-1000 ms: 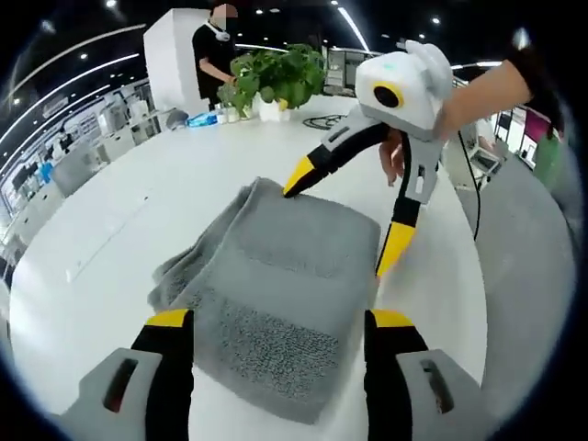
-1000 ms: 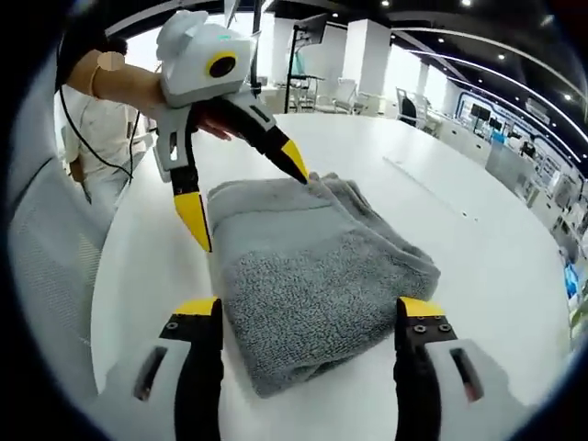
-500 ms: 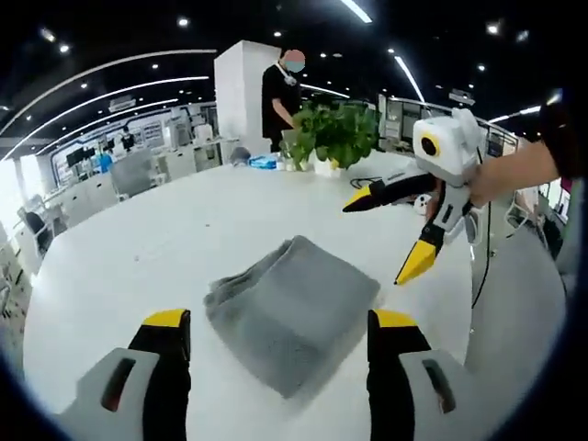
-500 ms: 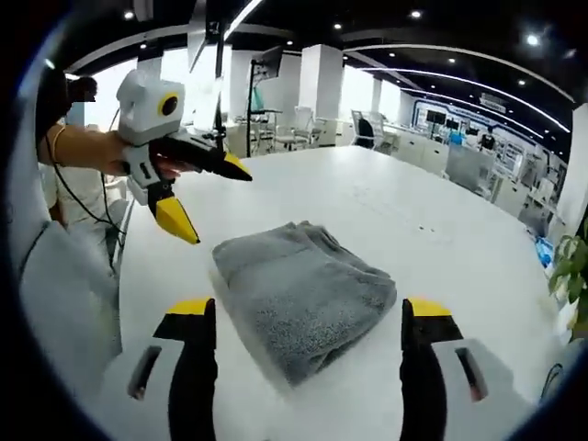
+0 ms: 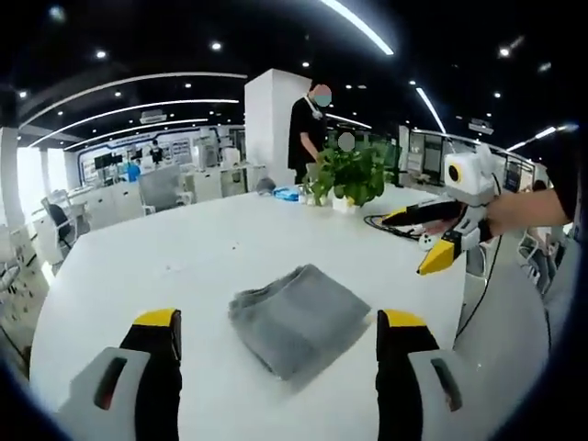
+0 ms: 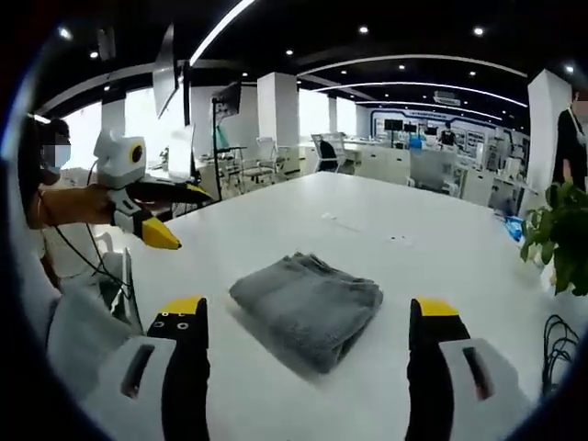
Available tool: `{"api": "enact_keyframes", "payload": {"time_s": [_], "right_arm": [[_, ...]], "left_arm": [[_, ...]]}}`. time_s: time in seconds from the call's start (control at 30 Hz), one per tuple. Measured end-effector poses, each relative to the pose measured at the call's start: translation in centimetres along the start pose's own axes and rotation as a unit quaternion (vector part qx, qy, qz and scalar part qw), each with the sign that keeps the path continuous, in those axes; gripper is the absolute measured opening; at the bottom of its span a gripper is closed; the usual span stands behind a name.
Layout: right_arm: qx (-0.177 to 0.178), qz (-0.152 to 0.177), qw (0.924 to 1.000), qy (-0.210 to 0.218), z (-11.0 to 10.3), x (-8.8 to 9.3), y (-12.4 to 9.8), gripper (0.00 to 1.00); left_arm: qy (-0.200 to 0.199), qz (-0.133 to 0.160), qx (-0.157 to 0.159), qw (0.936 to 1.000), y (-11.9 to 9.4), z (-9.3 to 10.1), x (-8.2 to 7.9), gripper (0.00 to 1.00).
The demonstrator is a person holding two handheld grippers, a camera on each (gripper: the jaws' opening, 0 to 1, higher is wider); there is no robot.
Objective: Fold the towel on the table until its edges align and the towel forms a compact rectangular stack.
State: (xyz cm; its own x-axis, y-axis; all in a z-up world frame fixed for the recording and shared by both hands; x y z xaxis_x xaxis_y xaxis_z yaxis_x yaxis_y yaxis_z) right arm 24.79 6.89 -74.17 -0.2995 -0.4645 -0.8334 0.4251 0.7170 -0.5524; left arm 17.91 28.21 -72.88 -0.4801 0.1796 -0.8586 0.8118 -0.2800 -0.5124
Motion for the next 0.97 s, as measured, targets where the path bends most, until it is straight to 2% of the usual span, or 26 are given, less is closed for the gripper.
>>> {"api": "enact_keyframes", "payload": {"time_s": [0.27, 0.7, 0.97], "right_arm": [[0.012, 0.004, 0.9997, 0.021, -1.5, 1.2, -2.3, 0.94], [0.011, -0.003, 0.999, 0.042, -3.0, 2.9, -3.2, 0.95], [0.01, 0.0, 0.9989, 0.046, -3.4, 3.1, -3.7, 0.95]], "left_arm": [[-0.014, 0.005, -0.011, 0.9998, -1.6, 0.4, 1.1, 0.99], [-0.03, -0.005, -0.009, 0.9995, -2.5, 2.1, 2.9, 0.99], [-0.028, -0.003, -0.014, 0.9995, -3.0, 2.1, 2.9, 0.99]]}}
Point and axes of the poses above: the point that each gripper's makers call its tool centre point, and the gripper's own axes: y roughly forward along the fingers, z roughly to its right, x roughly out of its underside, the point moved 3 cm from there along -y, roughly backward along the fingers, and after that the axes turned 10 degrees about -z, right-handed, at the moved point
